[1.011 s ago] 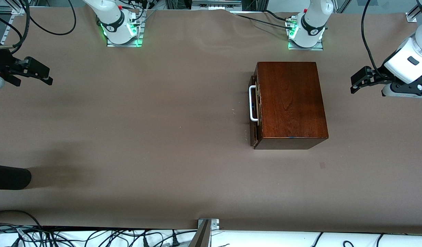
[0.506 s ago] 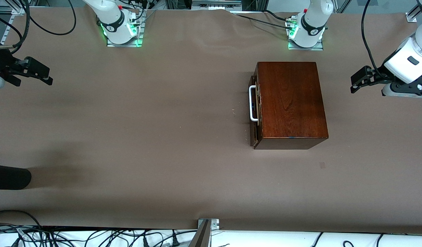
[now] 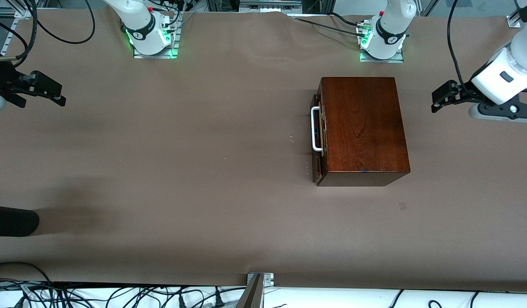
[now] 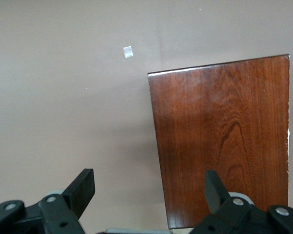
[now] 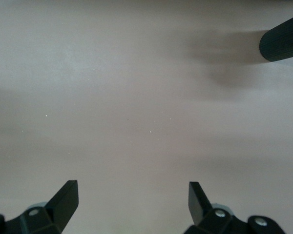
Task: Open drawer, take yellow block, close drawer
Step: 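Reach the left gripper to the white drawer handle of the box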
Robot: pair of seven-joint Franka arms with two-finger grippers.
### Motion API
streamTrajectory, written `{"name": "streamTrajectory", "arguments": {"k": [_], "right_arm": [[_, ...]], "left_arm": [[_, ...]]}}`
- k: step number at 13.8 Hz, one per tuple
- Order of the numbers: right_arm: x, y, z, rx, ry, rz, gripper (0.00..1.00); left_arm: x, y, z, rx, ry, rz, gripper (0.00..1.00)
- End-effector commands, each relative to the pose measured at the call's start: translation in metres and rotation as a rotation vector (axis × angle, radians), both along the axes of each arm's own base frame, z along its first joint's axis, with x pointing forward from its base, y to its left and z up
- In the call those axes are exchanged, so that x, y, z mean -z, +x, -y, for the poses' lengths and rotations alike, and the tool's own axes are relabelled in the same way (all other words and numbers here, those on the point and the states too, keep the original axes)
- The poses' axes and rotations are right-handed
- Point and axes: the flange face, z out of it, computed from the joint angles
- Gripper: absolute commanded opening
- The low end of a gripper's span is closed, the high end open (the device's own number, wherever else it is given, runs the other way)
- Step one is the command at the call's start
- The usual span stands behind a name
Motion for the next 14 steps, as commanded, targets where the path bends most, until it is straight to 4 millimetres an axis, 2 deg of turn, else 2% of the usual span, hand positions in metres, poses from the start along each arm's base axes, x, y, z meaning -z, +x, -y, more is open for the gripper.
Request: {"name": "streamTrajectory", "arguments": {"k": [1,5,11,13,14], "right_arm": [[-0.003,-0.002,0.002,0.010,0.012,0.007,1.00],[-0.003,-0.002,0.001,0.009,0.012,0.007,1.00],[-0.003,-0.002,0.001,0.009,0.012,0.007,1.00],[-0.003,-0.002,0.002,0.010,0.011,0.007,1.00],[-0.003,-0.002,0.002,0.010,0.012,0.007,1.00]], "left_arm": [[0.007,-0.002,0.034,0.064,-0.010,-0.054,1.00],[0.038,0.001,0.112,0.121,-0.020,-0.065,1.00],[0.088,-0.010,0.240,0.000,-0.010,0.012,1.00],[0.109,-0.016,0.271,0.000,-0.010,0.017,1.00],[0.122,-0.018,0.280,-0.003,0.004,0.001,1.00]]}}
